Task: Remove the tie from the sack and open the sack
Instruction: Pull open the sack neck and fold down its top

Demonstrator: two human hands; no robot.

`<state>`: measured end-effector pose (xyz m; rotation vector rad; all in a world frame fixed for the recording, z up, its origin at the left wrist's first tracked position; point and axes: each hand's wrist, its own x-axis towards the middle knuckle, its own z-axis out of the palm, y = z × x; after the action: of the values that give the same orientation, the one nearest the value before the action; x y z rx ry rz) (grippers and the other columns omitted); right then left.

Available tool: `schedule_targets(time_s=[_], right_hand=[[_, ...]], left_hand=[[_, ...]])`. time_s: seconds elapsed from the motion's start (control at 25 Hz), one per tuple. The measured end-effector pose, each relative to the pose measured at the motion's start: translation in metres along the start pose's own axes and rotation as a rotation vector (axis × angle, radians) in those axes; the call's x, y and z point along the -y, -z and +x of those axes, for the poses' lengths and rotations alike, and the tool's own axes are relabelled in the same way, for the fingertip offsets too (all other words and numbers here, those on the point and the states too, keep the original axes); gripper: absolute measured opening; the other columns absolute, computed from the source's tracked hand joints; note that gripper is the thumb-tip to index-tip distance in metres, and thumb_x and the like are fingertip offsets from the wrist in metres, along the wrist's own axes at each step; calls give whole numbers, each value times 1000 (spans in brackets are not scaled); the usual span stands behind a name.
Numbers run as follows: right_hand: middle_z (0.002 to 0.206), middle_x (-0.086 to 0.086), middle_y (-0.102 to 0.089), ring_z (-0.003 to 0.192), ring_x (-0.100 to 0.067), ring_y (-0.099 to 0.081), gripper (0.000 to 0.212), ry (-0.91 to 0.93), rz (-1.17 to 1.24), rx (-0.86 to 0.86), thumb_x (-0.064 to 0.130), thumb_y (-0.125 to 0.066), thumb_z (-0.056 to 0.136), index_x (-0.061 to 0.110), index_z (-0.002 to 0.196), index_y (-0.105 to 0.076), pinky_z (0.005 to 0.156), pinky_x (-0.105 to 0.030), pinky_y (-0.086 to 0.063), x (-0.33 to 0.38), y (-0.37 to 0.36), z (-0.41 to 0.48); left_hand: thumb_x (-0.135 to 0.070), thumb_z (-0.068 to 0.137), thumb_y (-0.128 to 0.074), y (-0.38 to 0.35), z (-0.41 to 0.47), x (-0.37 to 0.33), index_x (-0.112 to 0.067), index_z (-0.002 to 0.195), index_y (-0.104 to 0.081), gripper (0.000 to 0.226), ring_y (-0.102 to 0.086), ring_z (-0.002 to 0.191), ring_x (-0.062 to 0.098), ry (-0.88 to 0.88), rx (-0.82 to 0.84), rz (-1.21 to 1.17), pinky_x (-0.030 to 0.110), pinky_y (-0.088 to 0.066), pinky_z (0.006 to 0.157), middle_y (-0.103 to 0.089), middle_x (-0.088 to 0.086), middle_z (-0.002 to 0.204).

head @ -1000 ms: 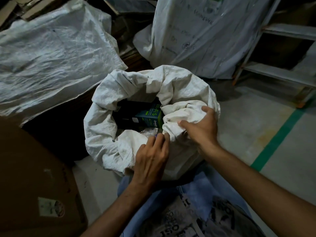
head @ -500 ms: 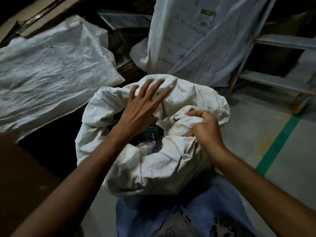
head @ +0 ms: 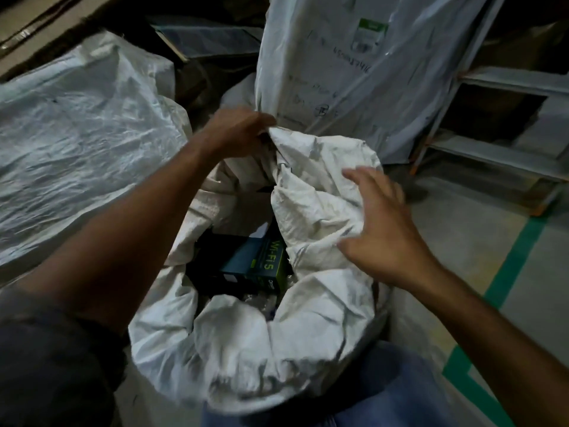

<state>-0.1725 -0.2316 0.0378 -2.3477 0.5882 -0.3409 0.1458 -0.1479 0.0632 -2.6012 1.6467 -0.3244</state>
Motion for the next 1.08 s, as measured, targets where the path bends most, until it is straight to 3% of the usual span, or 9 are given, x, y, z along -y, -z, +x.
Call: schedule_targets(time_s=[0.16, 0.24, 0.4, 0.6, 0.76, 0.84, 0.96, 1.04, 1.08], right_hand=[[171, -7, -1, 157, -28, -3, 123, -139, -121, 122, 65, -75, 75, 19, 163, -2, 122, -55, -20, 51, -21, 100], [166, -17, -19, 152, -37, -24, 130, -256, -165, 208, 62, -83, 70, 15, 161, -2, 116, -58, -34, 52, -41, 143], [112, -10, -70, 106, -31, -67, 47, -354, 146, 25, 18, -79, 79, 10, 123, -61, 87, -39, -56, 29, -38, 200], [93, -18, -73, 78, -29, -74, 17, -824, 919, 201, -7, -62, 86, -4, 100, -71, 73, -39, -63, 24, 17, 235], [111, -22, -72, 98, -34, -73, 29, -839, 1055, 169, -6, -55, 92, -6, 118, -69, 92, -45, -59, 28, 27, 239], [115, -25, -71, 103, -36, -71, 34, -799, 1124, 183, -5, -50, 92, -7, 121, -68, 93, -47, -59, 30, 26, 238], [85, -20, -75, 74, -27, -75, 26, -737, 1069, 313, -2, -49, 93, -5, 87, -74, 70, -38, -65, 34, 24, 224], [58, -13, -69, 51, -18, -71, 41, -664, 1094, 340, -2, -48, 95, -4, 60, -70, 51, -25, -60, 32, 28, 208], [66, -16, -72, 61, -21, -76, 35, -636, 1126, 342, 1, -51, 93, -8, 67, -73, 59, -26, -63, 30, 31, 203]], left_hand=[[-59, 79, -62, 10, 46, 9, -33, 114, -66, 44, -67, 103, 26, 9, 153, -203, 38, -49, 80, -72, 2, 114], [-49, 80, -72, 22, 65, 20, -28, 115, -64, 42, -65, 101, 20, -26, 155, -364, 36, -50, 83, -69, -1, 113], [-37, 77, -85, 32, 87, 64, -31, 131, -52, 63, -62, 105, 25, -99, 97, -278, 42, -52, 87, -66, 1, 115], [-53, 72, -85, 17, 100, 68, -34, 144, -47, 84, -51, 122, 31, -67, 29, -198, 44, -42, 96, -56, 4, 134], [-54, 80, -68, 43, 62, 13, -32, 126, -59, 51, -48, 119, 21, 47, -169, -498, 42, -41, 99, -54, 0, 127], [-66, 86, -62, 46, 29, -36, -30, 110, -59, 43, -58, 103, 13, 301, -135, -792, 39, -49, 88, -60, -7, 110], [-76, 75, -70, 30, -11, -98, -24, 128, -42, 79, -57, 119, 13, 500, 103, -1051, 35, -50, 98, -50, -4, 133], [-69, 73, -76, 21, -26, -122, -20, 148, -21, 105, -40, 139, 14, 510, 57, -1077, 30, -41, 111, -29, 0, 153], [-65, 73, -79, 17, -27, -129, -19, 153, -13, 114, -35, 143, 14, 536, 12, -1105, 29, -36, 115, -23, 1, 157]])
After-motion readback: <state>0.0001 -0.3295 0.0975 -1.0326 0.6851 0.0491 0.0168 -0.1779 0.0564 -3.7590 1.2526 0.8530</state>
